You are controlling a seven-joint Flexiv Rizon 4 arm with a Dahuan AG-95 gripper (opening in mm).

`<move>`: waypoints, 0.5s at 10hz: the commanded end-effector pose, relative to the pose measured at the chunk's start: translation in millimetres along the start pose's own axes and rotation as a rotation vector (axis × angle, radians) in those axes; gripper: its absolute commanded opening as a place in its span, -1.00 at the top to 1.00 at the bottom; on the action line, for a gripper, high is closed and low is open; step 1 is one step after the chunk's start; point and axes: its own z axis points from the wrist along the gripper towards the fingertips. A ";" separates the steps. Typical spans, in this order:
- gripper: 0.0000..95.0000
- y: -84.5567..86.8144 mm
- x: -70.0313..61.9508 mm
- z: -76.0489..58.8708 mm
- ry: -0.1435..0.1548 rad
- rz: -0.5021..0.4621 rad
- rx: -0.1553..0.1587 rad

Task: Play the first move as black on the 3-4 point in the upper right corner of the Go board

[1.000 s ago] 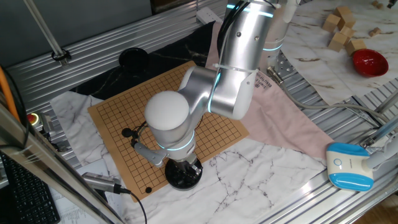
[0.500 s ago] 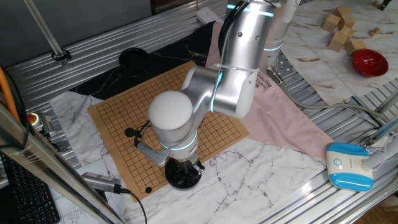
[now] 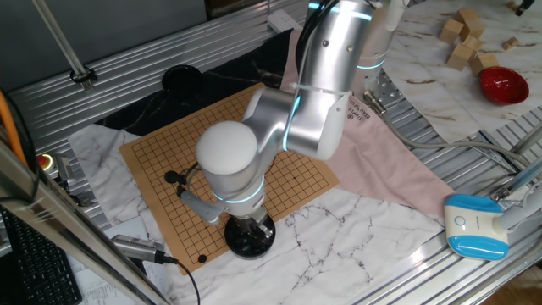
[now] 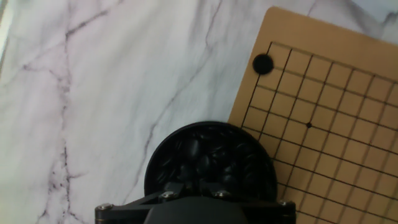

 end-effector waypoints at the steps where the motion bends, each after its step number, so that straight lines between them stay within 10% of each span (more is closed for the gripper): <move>1: 1.00 -6.6 -6.2 -14.1 -0.005 0.008 0.013; 5: 1.00 -23.0 -12.3 -35.8 0.008 -0.006 0.054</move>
